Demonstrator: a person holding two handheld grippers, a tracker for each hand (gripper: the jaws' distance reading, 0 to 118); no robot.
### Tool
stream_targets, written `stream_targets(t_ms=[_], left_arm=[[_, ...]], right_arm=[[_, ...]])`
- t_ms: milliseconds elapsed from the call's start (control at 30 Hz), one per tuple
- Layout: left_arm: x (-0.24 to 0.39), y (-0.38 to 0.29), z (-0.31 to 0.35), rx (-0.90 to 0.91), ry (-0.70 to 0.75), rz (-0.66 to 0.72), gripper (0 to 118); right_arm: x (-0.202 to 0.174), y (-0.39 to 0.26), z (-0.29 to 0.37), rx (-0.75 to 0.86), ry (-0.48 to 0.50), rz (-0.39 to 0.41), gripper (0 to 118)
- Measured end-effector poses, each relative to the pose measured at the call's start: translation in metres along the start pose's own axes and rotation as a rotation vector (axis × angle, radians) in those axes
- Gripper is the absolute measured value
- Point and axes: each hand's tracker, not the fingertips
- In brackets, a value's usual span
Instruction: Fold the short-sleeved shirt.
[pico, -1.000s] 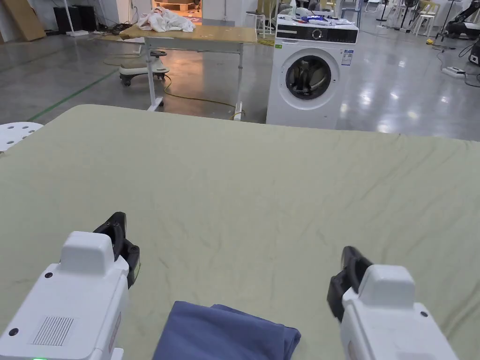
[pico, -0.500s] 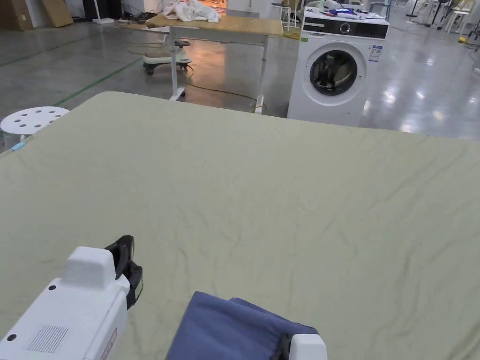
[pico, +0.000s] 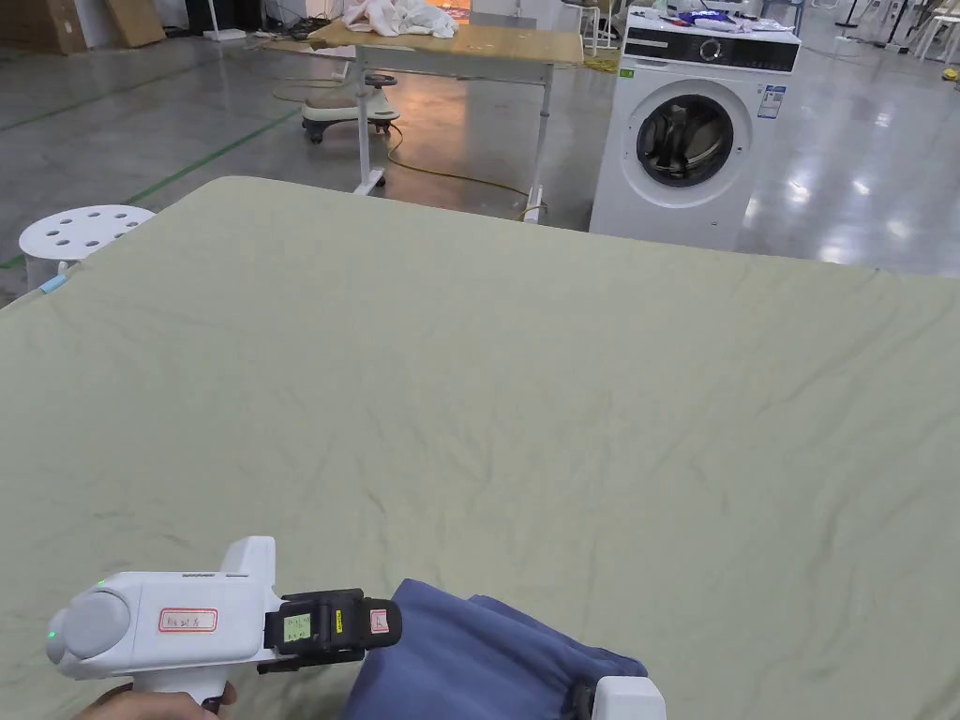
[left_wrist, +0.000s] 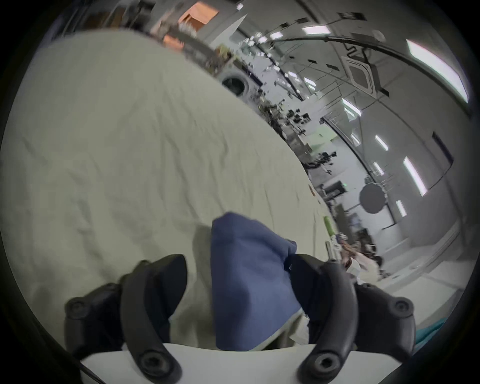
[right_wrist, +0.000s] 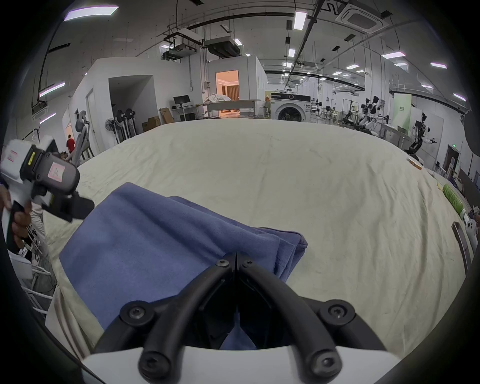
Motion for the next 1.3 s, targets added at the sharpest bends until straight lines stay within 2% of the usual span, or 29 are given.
stream_targets(t_ms=[100,200,300,333,367,433,467,500,533,633,667,733,933,1067,1300], left_arm=[[-0.022,0.002,-0.021,-0.092,-0.088,0.101,86],[-0.05,0.001,-0.039,-0.117,-0.27,0.192,85],[-0.045,0.002,-0.058,-0.167,-0.321,0.183,81],[-0.044,0.001,-0.063,-0.159,-0.299,0.161,77],[-0.042,0.002,-0.065,-0.162,-0.279,0.14,66],[-0.043,0.002,-0.069,-0.164,-0.197,0.113,33],[-0.046,0.002,-0.068,-0.159,-0.184,0.11,25],[-0.046,0.002,-0.066,-0.157,-0.218,0.126,23],[-0.009,-0.015,-0.056,-0.151,-0.217,0.126,20],[0.012,-0.016,-0.043,-0.133,-0.18,0.061,17],[-0.008,-0.011,-0.046,-0.125,-0.19,0.061,16],[-0.004,-0.003,-0.031,-0.108,-0.203,0.057,16],[0.005,0.046,0.06,-0.015,-0.126,-0.006,16],[-0.013,0.082,0.132,0.05,-0.025,-0.045,16],[-0.055,0.123,0.231,0.092,0.221,-0.002,16]], right_arm=[[0.0,-0.001,0.0,0.0,0.0,0.001,0],[0.0,-0.001,0.001,0.0,-0.001,0.001,0],[0.0,-0.001,0.001,-0.001,-0.001,0.004,0],[-0.001,0.0,0.001,-0.001,-0.002,0.005,0],[-0.001,-0.001,0.001,-0.001,-0.003,0.005,0],[0.0,-0.001,0.001,-0.001,-0.006,0.007,0],[0.0,-0.001,0.001,0.0,-0.004,0.006,0],[0.0,-0.001,0.001,0.0,-0.004,0.009,0],[0.0,-0.001,0.001,0.004,-0.003,0.015,0],[0.0,0.005,0.008,0.02,0.011,0.024,0],[0.001,0.01,0.011,0.032,0.016,0.021,0],[0.005,0.022,0.018,0.073,0.004,0.022,0],[0.034,0.078,0.039,0.229,-0.061,0.012,0],[0.056,0.107,0.049,0.291,-0.106,0.008,0],[0.084,0.126,0.055,0.34,-0.176,0.003,0]])
